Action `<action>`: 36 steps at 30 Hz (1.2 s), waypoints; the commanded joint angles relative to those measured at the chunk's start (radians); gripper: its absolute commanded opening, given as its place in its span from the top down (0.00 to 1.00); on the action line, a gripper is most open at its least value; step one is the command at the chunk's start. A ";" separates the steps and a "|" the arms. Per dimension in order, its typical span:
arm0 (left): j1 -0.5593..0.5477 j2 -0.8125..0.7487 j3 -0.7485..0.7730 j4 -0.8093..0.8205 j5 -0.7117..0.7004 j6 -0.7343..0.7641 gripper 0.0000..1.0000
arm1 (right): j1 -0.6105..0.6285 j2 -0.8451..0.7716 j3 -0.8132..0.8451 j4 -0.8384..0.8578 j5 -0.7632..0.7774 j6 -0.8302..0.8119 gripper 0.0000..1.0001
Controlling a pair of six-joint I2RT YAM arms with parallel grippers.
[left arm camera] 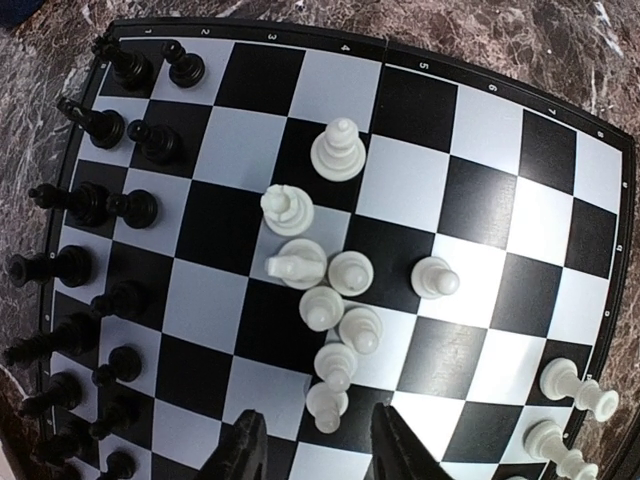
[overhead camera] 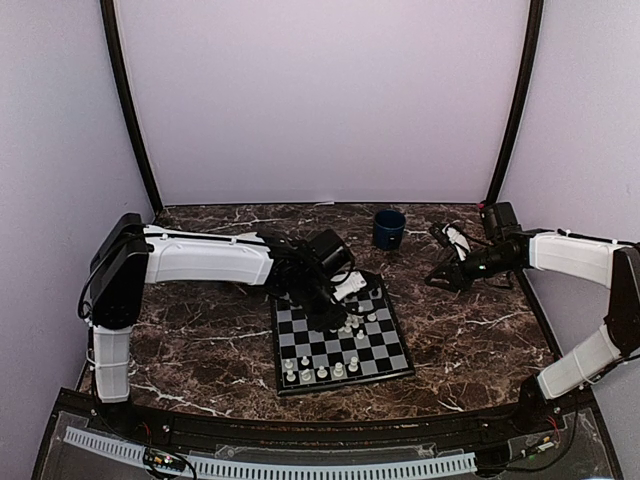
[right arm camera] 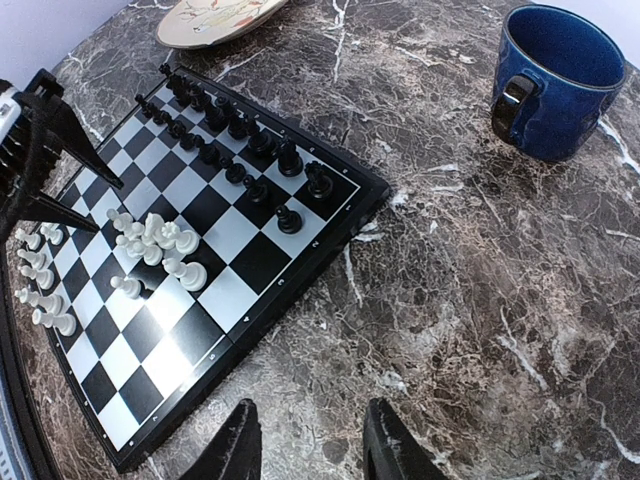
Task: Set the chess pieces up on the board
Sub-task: Pick up the pawn from the chessboard.
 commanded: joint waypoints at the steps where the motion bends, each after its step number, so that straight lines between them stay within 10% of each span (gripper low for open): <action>1: 0.005 0.027 0.034 -0.004 -0.015 0.006 0.62 | -0.004 0.008 0.012 -0.001 0.000 -0.012 0.64; 36: 0.015 -0.085 -0.081 -0.079 0.120 0.000 0.99 | -0.004 0.032 0.019 -0.009 -0.003 -0.016 0.64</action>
